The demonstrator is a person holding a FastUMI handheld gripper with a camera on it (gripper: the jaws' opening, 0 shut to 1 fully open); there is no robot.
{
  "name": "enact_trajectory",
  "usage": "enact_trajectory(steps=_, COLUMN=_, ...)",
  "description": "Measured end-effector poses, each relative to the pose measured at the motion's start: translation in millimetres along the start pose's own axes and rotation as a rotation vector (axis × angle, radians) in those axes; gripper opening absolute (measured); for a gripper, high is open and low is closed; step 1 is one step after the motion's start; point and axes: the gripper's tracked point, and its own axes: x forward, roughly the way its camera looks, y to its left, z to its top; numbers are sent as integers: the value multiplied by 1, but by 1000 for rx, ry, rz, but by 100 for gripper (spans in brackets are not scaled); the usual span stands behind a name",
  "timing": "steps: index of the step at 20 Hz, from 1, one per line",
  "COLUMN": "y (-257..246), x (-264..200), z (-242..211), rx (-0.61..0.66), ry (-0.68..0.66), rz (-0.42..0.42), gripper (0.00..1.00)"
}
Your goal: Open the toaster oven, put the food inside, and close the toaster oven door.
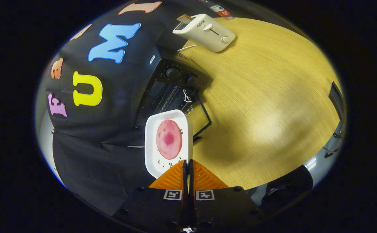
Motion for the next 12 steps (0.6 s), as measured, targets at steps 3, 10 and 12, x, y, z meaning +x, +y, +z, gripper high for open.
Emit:
enact_trajectory(steps=3, y=10, x=28, z=3, rx=23, ry=10, rz=-4, gripper=2)
enact_trajectory(steps=10, y=26, x=92, z=28, rx=129, ry=-42, rz=-9, gripper=2)
enact_trajectory(steps=12, y=31, x=108, z=37, rx=160, ry=-61, rz=-7, gripper=2)
